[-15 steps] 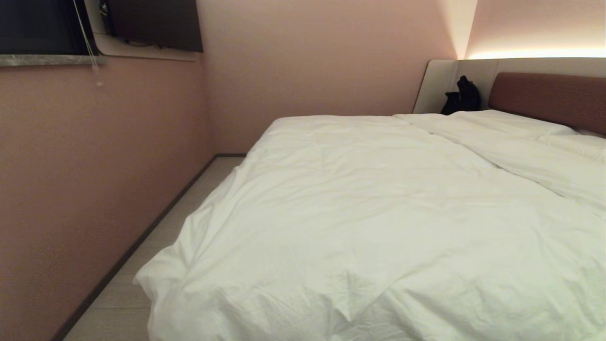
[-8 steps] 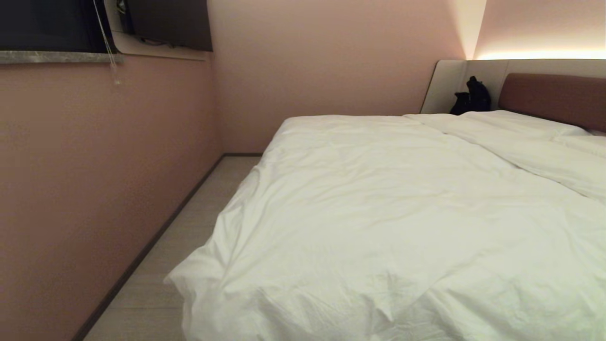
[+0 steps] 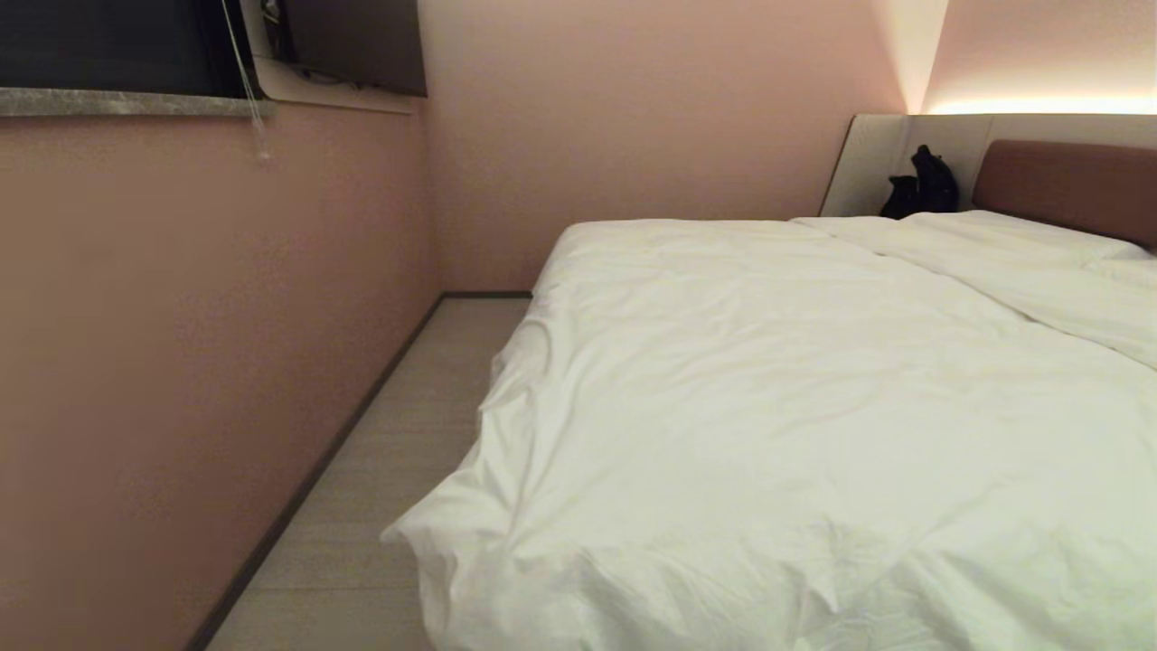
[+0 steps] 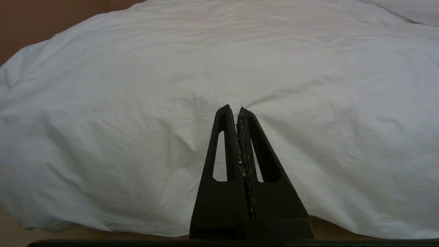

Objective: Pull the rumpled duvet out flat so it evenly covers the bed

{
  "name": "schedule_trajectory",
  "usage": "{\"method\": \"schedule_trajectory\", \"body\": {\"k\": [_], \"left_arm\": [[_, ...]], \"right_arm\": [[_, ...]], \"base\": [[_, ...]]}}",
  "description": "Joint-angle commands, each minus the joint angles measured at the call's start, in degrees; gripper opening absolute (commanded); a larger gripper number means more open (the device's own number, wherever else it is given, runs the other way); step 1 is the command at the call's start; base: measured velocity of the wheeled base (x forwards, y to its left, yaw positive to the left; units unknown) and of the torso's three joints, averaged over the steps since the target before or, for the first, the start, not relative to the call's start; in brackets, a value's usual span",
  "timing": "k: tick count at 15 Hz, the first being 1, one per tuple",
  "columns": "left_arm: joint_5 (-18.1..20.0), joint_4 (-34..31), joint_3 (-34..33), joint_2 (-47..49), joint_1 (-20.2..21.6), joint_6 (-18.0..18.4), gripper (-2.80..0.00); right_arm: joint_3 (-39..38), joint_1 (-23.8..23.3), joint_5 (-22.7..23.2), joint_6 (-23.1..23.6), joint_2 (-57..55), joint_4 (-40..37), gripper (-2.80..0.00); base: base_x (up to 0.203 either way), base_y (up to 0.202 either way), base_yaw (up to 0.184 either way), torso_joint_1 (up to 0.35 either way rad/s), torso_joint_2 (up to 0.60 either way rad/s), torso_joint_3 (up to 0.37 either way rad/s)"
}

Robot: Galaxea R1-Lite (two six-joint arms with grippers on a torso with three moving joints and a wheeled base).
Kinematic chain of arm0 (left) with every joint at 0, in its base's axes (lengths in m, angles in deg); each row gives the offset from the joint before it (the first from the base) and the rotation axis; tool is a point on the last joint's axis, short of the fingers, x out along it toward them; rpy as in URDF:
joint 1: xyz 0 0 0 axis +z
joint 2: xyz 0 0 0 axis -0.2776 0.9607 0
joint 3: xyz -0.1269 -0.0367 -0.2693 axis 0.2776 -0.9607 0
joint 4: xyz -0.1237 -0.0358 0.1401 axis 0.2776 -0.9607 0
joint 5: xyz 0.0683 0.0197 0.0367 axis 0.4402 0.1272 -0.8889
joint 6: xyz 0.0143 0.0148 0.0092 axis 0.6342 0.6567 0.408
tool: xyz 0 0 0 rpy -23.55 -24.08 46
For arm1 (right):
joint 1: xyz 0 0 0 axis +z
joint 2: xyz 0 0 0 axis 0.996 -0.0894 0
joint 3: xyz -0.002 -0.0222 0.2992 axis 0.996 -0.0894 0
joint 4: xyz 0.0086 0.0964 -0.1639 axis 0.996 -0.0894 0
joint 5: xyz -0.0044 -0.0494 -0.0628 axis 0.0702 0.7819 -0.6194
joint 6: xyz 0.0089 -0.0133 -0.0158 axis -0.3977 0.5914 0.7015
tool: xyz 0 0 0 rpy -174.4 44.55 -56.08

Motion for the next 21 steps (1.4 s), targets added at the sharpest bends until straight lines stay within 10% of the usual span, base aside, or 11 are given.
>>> {"method": "schedule_trajectory", "body": {"k": [1,21], "left_arm": [[-0.02,0.04,-0.02,0.0,0.02,0.0,-2.8],[-0.06,0.04,0.01,0.0,0.02,-0.08,-2.8]], "right_arm": [[0.0,0.0,0.02,0.06,0.02,0.01,-2.8],[0.0,0.07,0.02,0.05,0.02,0.01,-2.8]], "base": [[0.0,0.198,-0.004,0.006,0.01,0.003],[0.0,0.137,0.0,0.002,0.0,0.001]]}}
